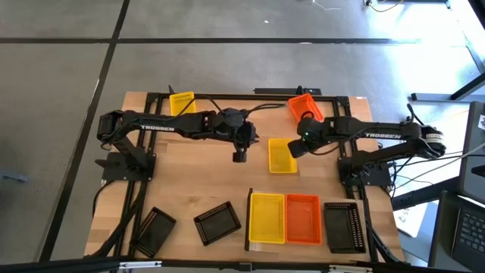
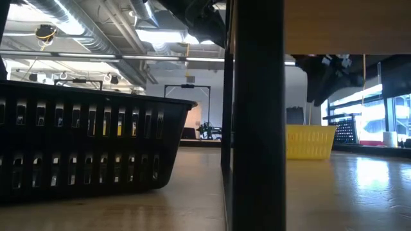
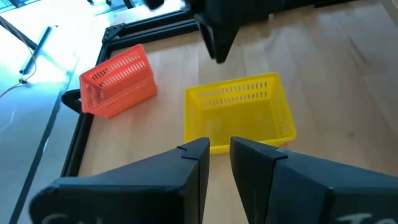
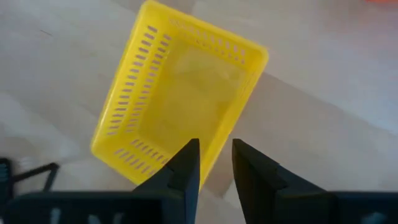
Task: Stack baskets on shelf by color
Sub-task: Stack the bottom yellow bin on top of the yellow bin
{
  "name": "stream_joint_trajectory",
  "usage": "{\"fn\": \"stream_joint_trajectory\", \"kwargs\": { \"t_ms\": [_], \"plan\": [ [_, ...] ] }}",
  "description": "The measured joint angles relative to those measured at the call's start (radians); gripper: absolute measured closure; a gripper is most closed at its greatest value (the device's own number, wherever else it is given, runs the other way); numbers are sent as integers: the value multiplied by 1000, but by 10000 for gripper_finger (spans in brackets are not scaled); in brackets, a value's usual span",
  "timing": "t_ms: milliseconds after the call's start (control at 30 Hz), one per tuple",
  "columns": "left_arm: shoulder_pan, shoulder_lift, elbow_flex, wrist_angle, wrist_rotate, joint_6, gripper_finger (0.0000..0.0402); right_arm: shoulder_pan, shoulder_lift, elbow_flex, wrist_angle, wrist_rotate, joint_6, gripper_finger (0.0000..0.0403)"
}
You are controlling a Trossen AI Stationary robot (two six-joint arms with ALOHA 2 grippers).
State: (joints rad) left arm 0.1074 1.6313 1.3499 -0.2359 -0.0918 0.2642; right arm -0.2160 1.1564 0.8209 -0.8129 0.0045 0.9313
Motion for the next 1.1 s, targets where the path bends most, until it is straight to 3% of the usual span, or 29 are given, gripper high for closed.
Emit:
{"fn": "stream_joint_trajectory", "kwargs": {
  "t_ms": [267, 1100],
  "plan": [
    [0, 0, 0, 0, -1, 0, 344, -27, 0, -100, 142, -33, 39, 312],
    [1, 0, 0, 5, -1, 0, 344, -27, 54, -213, 261, 4, 186, 312]
  ]
}}
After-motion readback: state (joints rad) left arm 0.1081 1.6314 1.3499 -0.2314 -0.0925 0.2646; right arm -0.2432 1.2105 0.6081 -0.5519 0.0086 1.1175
